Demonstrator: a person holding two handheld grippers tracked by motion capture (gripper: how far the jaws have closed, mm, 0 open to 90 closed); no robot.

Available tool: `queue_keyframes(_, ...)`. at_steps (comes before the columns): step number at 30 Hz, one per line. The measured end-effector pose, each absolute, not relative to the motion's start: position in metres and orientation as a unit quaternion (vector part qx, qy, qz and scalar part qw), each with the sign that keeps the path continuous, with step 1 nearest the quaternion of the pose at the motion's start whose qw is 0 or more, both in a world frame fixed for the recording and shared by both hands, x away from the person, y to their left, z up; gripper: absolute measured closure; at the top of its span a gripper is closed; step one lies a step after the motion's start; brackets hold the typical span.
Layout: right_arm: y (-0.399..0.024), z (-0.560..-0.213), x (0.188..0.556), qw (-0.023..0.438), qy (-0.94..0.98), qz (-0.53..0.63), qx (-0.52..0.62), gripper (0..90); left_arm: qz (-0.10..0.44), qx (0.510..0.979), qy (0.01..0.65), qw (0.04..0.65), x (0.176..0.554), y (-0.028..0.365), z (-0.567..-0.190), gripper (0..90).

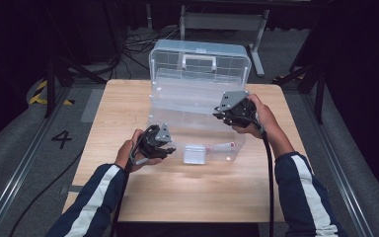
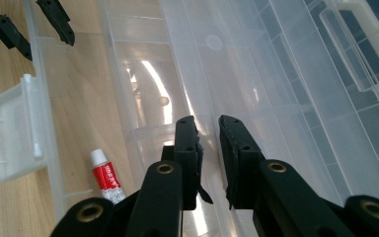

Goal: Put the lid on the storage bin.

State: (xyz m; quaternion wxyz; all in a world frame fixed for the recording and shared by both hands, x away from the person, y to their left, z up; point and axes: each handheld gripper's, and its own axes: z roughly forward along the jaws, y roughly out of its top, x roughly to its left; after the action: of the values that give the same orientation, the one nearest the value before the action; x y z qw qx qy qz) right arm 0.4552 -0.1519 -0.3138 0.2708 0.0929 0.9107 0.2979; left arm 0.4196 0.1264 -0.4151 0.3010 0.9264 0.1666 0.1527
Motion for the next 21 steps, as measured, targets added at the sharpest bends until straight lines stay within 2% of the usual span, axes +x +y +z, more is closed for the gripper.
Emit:
queue_keyframes(13,-0.155,-0.318,0.458,0.275,0.908,0.3,0.098,77.1,0.165,0.922,0.168,0.308,0.421,0.122,-0.416,62.2)
queue_keyframes(21,-0.16,-0.325,0.453,0.277,0.901,0.319,0.101,75.1,0.177,0.914,0.173,0.323,0.418,0.121,-0.418,59.2)
